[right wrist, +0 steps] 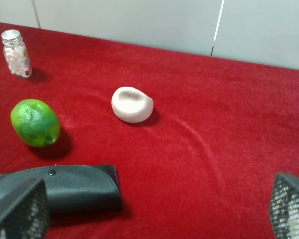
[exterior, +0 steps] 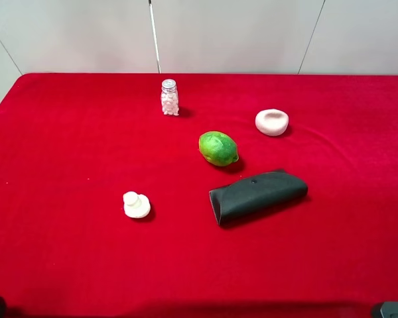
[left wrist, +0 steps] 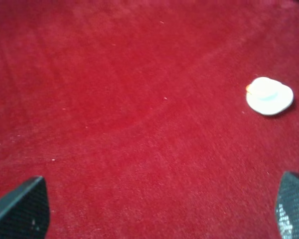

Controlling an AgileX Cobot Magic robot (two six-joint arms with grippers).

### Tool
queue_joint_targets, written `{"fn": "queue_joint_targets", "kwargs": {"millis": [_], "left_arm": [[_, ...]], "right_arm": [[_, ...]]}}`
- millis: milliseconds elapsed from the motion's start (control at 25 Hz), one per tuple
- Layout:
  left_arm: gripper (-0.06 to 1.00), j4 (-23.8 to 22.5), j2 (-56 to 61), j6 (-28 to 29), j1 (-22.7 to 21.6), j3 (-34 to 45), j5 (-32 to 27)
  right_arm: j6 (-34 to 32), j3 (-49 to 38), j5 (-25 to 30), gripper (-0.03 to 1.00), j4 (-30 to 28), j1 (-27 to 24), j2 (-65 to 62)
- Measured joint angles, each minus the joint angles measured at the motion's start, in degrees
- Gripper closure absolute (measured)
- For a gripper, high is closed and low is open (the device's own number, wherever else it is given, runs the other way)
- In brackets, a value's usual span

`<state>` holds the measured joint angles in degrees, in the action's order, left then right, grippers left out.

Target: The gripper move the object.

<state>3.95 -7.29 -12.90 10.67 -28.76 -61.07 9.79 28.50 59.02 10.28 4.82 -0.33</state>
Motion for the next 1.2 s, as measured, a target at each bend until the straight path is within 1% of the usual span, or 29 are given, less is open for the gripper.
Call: {"fn": "queue_joint_targets", "kwargs": {"millis": [520, 640, 1200], "left_arm": [[0.07, 0.0, 6.6, 0.0, -11.1, 0.2, -0.1], [0.07, 0.0, 6.8, 0.0, -11.8, 0.2, -0.1], [0.07, 0.0, 6.8, 0.0, -11.8, 0.2, -0.1]], "right_arm": [[0.0, 0.0, 0.0, 0.27, 0.0, 0.0, 0.0], [0.0, 0.0, 0.0, 0.27, 0.0, 0.0, 0.0], [0.0, 0.0, 0.0, 0.27, 0.0, 0.0, 0.0]]}}
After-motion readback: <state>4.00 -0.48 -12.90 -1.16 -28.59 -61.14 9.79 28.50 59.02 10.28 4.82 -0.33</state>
